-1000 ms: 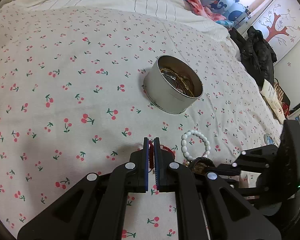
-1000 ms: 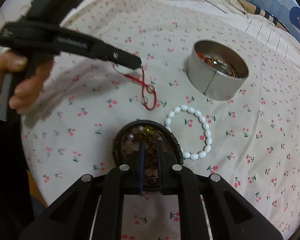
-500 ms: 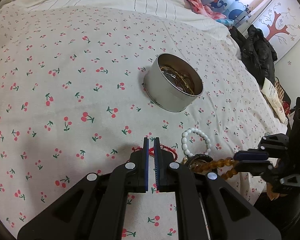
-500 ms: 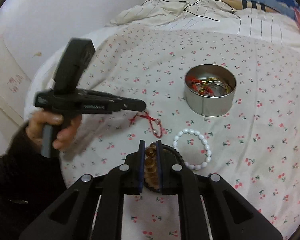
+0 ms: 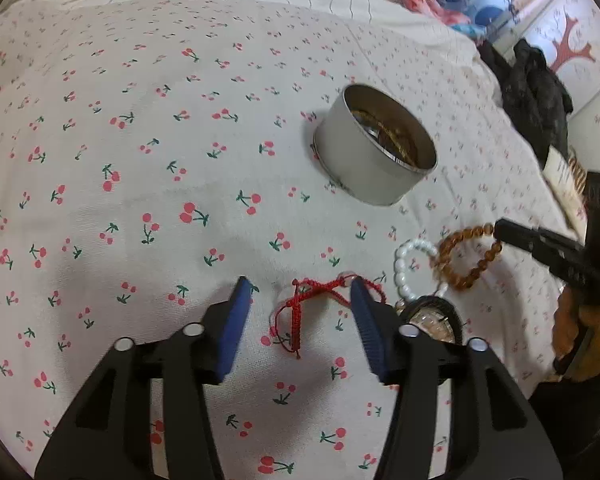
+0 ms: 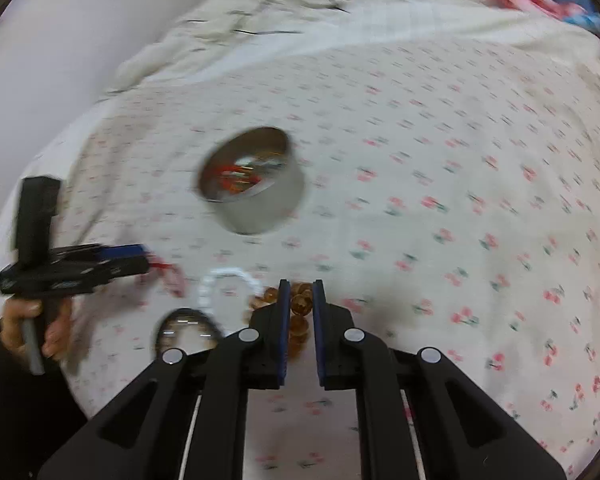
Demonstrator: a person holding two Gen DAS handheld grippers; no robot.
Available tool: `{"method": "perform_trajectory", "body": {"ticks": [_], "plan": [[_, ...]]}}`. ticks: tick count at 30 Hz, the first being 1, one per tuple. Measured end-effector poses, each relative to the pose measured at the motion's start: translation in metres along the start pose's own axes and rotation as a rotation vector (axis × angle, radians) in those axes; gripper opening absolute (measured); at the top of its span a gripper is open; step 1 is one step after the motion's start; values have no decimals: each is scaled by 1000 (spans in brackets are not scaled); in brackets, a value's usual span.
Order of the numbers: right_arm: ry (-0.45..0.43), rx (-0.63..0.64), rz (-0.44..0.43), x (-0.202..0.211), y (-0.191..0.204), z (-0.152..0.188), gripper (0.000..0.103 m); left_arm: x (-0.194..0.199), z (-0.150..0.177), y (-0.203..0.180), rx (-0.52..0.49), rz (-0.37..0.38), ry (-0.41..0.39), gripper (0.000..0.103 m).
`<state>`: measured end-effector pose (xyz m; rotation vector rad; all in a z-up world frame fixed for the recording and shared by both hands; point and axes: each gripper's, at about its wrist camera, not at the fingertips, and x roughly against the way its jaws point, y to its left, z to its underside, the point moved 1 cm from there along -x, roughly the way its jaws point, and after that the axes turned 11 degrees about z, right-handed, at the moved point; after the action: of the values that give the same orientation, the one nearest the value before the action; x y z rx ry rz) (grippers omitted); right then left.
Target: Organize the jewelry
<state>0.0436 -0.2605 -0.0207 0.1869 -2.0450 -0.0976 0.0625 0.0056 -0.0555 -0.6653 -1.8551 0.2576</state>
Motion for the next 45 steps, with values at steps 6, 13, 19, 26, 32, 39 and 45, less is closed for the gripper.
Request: {"method": "perform_trajectory", "body": {"ticks": [6, 13, 19, 26, 32, 39, 45], "plan": [[30, 35, 81, -14, 6, 6, 67, -20, 6, -13, -92, -111, 34, 56], [76, 210, 212, -37, 37, 21, 70, -14, 9, -28, -163, -119, 31, 3], [63, 145, 115, -27, 31, 14, 12, 17, -1, -26, -109, 37, -64, 3], [-19, 2, -43, 3, 12, 0, 12, 31, -8, -22, -63, 93, -118, 3], [-97, -30, -129, 36, 15, -11, 12, 32, -6, -31, -82, 116, -120, 3], [-178, -56, -169, 60, 17, -24, 12, 36, -15, -55, -128, 138, -144, 3], [-217, -92, -203, 67, 15, -34, 12, 33, -23, -72, -159, 121, -171, 3]]}}
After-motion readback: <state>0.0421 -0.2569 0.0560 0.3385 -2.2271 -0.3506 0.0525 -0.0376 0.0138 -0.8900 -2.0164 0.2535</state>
